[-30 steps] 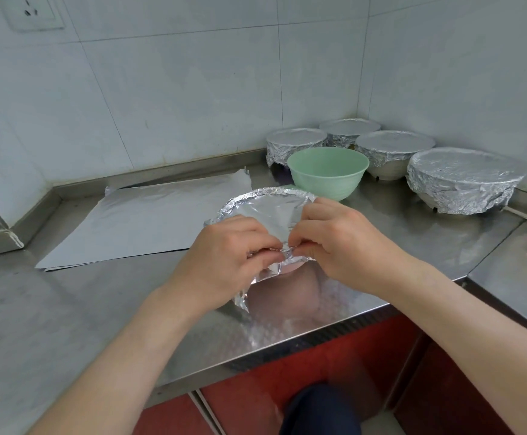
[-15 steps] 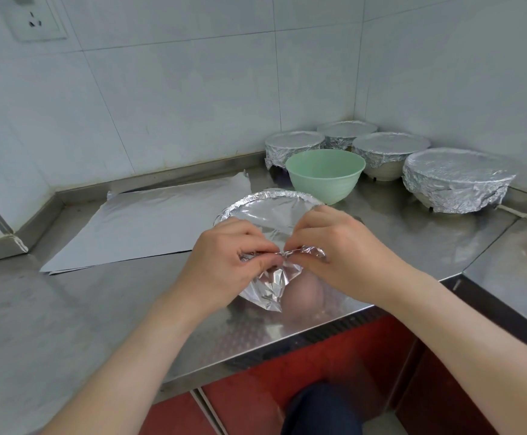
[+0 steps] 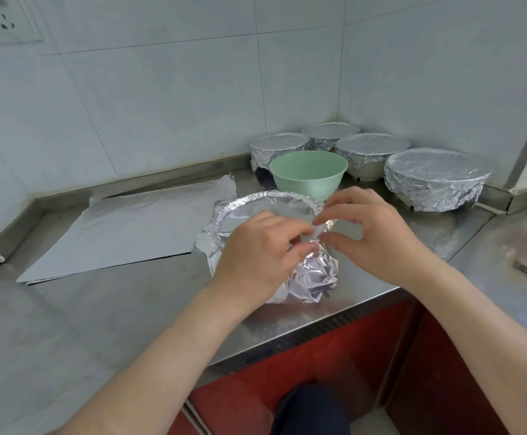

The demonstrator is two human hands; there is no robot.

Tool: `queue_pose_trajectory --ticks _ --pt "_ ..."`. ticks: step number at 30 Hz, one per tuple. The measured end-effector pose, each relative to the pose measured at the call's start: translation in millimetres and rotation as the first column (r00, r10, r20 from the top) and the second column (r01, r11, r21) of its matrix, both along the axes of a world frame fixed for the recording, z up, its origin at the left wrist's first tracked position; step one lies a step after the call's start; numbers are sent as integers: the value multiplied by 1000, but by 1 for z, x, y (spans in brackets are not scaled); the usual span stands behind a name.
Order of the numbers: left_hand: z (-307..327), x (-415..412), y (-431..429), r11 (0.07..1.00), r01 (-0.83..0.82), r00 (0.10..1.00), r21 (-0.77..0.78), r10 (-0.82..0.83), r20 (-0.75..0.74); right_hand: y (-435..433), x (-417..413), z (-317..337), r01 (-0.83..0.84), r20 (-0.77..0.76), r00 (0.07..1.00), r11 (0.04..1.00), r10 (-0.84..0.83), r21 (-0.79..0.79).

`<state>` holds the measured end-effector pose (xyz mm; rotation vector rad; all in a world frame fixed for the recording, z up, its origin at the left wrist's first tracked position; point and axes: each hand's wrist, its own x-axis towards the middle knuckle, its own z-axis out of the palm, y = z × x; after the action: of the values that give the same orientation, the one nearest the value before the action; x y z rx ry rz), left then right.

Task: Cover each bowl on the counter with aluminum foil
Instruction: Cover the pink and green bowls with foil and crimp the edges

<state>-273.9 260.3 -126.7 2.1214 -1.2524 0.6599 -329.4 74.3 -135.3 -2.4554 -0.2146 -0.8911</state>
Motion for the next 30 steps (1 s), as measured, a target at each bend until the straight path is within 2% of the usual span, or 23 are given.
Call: queue_pose_trajectory --ticks 2,4,7,8,10,13,15,24,30 --pt "0 -2 -5 1000 -10 999 17 10 -35 -5 -9 -4 39 -71 997 974 -24 223" --pt "0 -4 -7 1000 -16 999 15 17 -50 -8 -25 -10 48 -128 992 894 10 445" --pt "1 -4 2 999 -49 997 -19 48 -68 5 -44 -23 -19 -217 948 719 234 695" --pt "1 -5 4 998 -59 995 -18 58 -87 9 -47 -28 -46 -218 931 688 292 724" --pt "1 -5 6 998 -69 989 5 69 -131 17 -46 -36 -70 -201 932 694 302 716" --pt "2 -7 4 995 -58 976 79 73 -205 26 -38 -40 -8 -162 974 733 161 680" --pt "5 -5 3 992 -44 966 122 73 -247 30 -35 -41 19 -132 985 704 107 710" --pt "10 -4 -1 990 -30 953 141 70 -294 41 -14 -43 65 -55 998 437 -36 897" --pt "13 -6 -8 988 -43 941 151 91 -326 53 2 -41 19 -2 996 180 -94 983"
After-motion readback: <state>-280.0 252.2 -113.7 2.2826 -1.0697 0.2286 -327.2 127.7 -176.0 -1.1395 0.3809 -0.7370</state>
